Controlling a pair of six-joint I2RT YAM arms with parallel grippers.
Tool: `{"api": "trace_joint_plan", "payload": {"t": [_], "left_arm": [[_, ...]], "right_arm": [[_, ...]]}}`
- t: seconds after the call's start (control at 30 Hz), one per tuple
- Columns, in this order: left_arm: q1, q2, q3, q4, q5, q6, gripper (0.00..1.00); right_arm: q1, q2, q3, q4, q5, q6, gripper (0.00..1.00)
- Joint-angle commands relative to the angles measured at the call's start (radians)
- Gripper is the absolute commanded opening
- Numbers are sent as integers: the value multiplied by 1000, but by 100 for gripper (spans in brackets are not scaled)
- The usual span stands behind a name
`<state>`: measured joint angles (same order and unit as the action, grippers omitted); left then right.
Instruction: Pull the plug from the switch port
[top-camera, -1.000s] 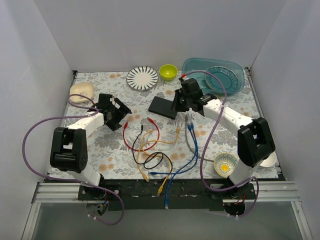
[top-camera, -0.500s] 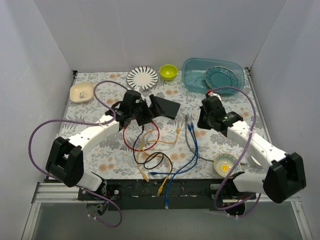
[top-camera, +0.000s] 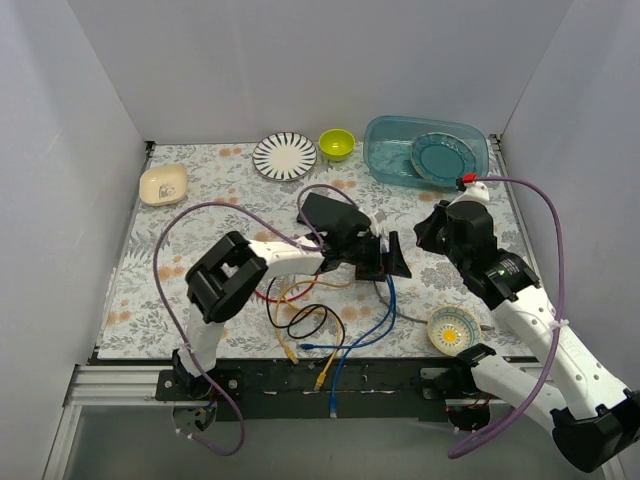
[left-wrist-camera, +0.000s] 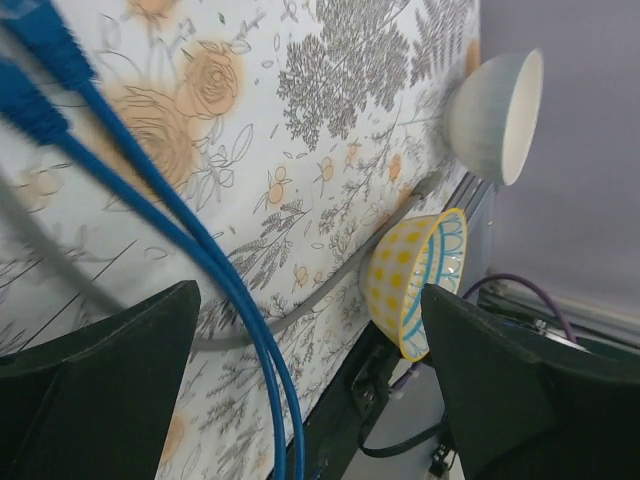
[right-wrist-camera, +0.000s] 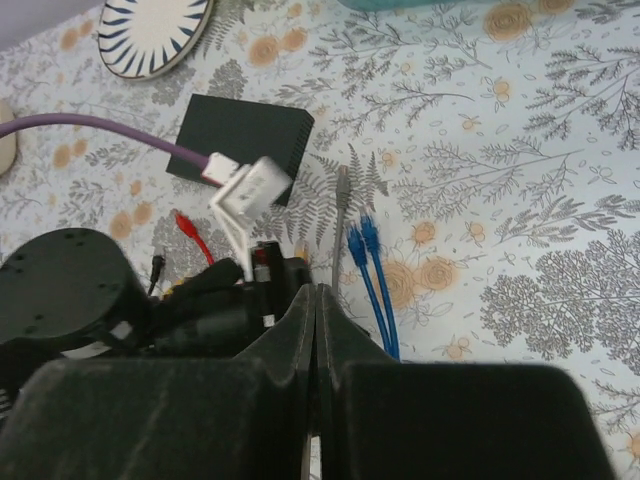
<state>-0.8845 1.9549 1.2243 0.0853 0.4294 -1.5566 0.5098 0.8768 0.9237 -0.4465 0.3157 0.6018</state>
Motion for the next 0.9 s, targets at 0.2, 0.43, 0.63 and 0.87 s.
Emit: {"api": "trace_joint_plan", "payload": {"t": [0.2,0.43,0.63,0.87], "left_arm": [[-143,217,219,-152,-72,75,89],[-142,225,213,-527,-361,107,42],[-137,159,81,-880,-722,11,0],[27,-135,-302,-943,-666,-172,0]], "right_arm": [[-4,-101,-29,-98,56,-8,1],[-4,-101,-65,-100,48,0,1],[-4,-96,-106,-60,28,12,1],[-5,-108,-158,-31,19,16,1]]}}
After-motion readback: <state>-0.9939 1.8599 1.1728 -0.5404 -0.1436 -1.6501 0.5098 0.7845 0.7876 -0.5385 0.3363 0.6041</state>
